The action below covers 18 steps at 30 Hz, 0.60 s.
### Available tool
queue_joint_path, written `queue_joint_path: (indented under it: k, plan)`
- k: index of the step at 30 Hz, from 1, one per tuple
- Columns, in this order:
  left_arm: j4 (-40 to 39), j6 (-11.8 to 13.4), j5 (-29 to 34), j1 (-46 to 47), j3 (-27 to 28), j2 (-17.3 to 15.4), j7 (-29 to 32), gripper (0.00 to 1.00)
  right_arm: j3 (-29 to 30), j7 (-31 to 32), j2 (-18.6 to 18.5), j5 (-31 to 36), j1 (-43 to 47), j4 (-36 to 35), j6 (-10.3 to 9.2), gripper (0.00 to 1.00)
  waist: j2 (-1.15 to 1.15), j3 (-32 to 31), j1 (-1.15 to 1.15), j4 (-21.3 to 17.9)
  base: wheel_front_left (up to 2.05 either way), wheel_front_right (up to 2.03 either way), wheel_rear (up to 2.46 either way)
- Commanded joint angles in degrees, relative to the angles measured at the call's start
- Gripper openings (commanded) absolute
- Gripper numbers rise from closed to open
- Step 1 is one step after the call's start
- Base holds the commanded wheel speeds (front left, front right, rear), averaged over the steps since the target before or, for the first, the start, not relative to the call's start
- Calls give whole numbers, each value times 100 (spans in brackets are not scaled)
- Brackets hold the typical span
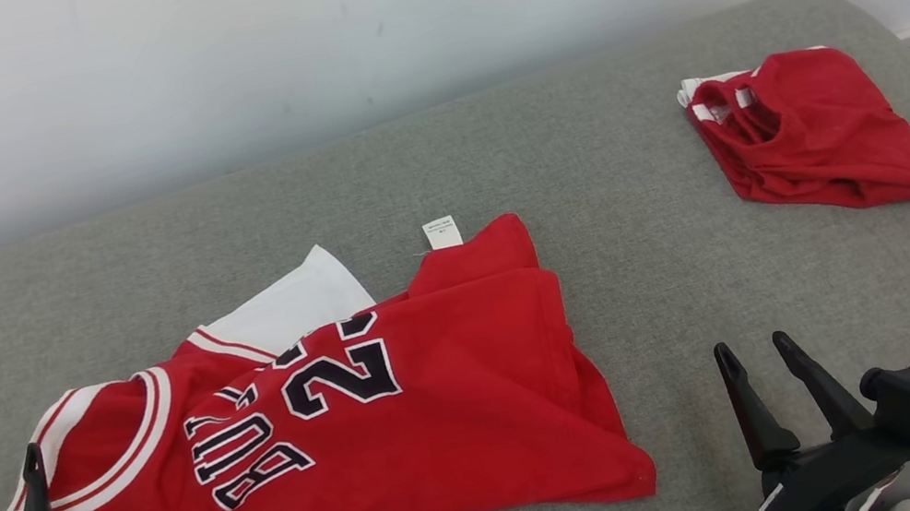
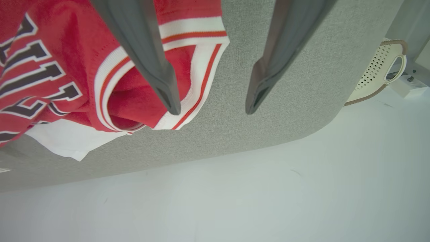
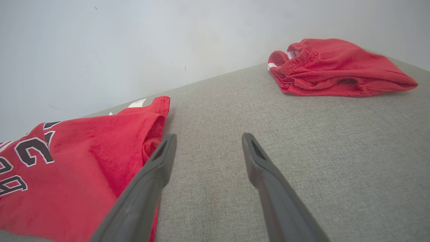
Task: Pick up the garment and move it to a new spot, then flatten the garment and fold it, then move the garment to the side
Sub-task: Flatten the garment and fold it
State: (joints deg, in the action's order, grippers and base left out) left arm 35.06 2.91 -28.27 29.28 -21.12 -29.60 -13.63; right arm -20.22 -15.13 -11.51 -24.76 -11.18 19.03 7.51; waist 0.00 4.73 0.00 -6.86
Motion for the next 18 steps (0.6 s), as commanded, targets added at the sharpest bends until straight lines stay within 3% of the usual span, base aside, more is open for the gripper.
queue_joint_path:
  k: [1,13,18]
  plan:
    - [-84,70,36,-174,69,14,-74,100,13,-13,-35,-1,52,-13,-4,100,0,-53,0,65,0,0,0]
    - [-2305,747,448,-1441,1120,582,-147,100,237,-12,4,125,244,-115,-4,100,0,-235,0,450,0,0,0]
    - [-2907,832,748,-2002,1378,916,-147,100,332,-13,0,235,292,-155,-4,100,0,-300,0,546,0,0,0]
